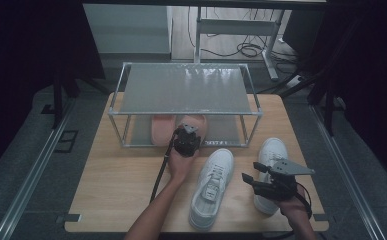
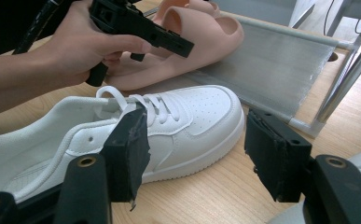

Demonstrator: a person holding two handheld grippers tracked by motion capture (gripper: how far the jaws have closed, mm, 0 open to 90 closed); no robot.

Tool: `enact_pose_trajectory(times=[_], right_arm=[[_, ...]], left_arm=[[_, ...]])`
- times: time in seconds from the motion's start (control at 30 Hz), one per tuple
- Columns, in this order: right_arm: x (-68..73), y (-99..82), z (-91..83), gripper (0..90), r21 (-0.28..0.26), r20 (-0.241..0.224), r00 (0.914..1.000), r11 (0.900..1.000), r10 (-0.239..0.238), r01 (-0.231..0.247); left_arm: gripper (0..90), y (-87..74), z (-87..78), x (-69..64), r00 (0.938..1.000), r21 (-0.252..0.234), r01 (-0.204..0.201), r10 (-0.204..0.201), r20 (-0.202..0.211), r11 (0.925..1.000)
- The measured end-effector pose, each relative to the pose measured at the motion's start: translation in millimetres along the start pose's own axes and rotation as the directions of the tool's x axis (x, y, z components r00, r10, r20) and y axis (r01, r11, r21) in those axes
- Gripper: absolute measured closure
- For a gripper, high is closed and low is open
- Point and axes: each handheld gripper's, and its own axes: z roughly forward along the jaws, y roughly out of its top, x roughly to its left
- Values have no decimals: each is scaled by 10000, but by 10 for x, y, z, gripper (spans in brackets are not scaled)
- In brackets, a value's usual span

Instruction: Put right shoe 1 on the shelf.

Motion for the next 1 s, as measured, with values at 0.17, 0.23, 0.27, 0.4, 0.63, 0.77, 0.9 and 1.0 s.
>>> enact_pose_trajectory(times=[0.17, 0.23, 0.27, 0.4, 0.63, 0.77, 0.9, 1.0], right_arm=[[-6, 0, -6, 403, -30, 29, 10000, 10000, 9, -9], [-7, 0, -6, 403, -29, 34, 10000, 10000, 12, -12], [-8, -1, -6, 403, -28, 34, 10000, 10000, 12, -12], [-7, -3, -3, 403, -15, 29, 10000, 10000, 12, -12], [-10, -3, -7, 403, -25, 65, 10000, 10000, 13, -13], [4, -1, -3, 403, -15, 27, 10000, 10000, -24, 24], [10, 0, 3, 403, 8, 29, 10000, 10000, -27, 27], [12, 0, 6, 403, 28, 32, 10000, 10000, -52, 52]], left_arm=[[829, 23, 79, 22, 9997, -82, 146, -147, -180, 9999], [827, 25, 112, 12, 9994, -67, 151, -153, -298, 9999], [826, 24, 130, 0, 9991, -123, 204, -208, -357, 9997], [817, 17, 179, -10, 9989, 4, 175, -174, -430, 9998], [684, 24, 58, 5, 9995, 183, 9, -3, -313, 9998], [608, -31, -102, 30, 10000, 93, 14, -14, -27, 10000], [598, -121, -266, 60, 9992, 69, -146, 143, 385, 9999], [620, -189, -384, 78, 9962, -7, -317, 317, 809, 9995]])
